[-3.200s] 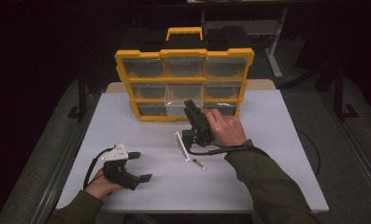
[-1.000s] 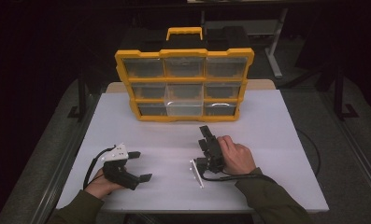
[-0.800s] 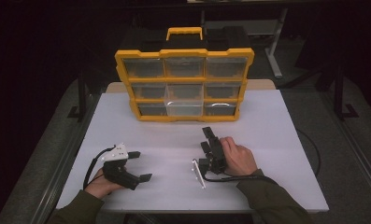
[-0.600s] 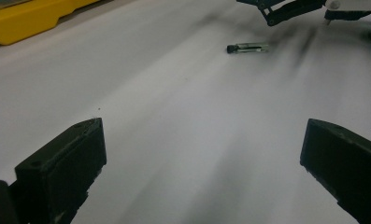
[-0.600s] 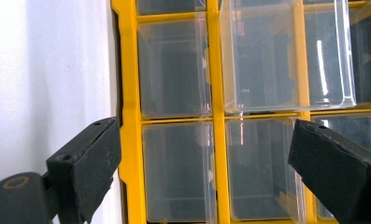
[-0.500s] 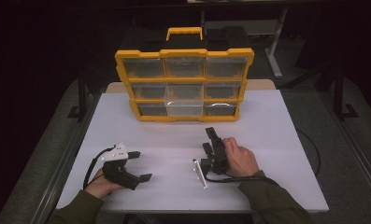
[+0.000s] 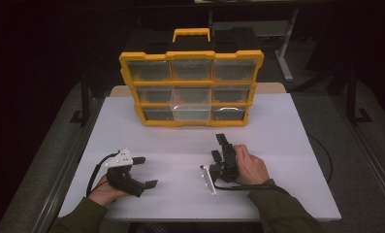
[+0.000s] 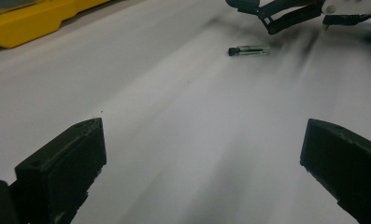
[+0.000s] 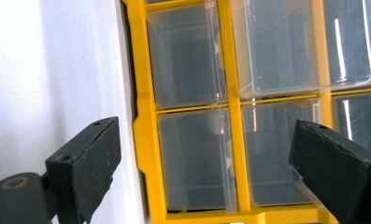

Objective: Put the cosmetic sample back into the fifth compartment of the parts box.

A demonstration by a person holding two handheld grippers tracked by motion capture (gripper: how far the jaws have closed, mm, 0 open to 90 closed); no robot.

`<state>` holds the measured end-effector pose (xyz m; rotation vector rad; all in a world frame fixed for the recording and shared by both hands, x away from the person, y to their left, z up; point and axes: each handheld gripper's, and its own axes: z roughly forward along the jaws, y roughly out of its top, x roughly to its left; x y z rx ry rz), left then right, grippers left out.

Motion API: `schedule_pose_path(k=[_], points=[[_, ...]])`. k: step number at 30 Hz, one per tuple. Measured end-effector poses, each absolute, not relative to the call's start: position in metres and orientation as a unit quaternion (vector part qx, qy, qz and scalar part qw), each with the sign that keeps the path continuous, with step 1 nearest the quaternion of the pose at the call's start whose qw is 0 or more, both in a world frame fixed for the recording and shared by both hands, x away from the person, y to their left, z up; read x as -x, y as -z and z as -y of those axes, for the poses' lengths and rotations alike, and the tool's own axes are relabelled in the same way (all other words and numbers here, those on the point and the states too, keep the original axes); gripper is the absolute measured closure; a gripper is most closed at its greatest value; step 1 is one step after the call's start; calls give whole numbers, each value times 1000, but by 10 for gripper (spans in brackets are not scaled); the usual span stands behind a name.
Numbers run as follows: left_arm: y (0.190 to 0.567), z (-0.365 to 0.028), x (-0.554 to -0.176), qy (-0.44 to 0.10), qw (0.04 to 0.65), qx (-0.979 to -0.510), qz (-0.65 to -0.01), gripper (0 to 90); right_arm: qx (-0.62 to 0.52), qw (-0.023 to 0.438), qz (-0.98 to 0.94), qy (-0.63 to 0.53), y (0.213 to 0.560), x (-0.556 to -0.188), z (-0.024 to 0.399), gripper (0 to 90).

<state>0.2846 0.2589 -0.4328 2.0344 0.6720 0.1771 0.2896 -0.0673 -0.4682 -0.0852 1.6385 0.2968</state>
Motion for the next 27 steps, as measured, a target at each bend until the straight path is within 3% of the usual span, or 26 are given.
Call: schedule_pose_path(k=[27], points=[[433, -259, -284, -76, 472, -835, -271, 0, -37, 626, -762, -160, 464, -294, 69, 85]])
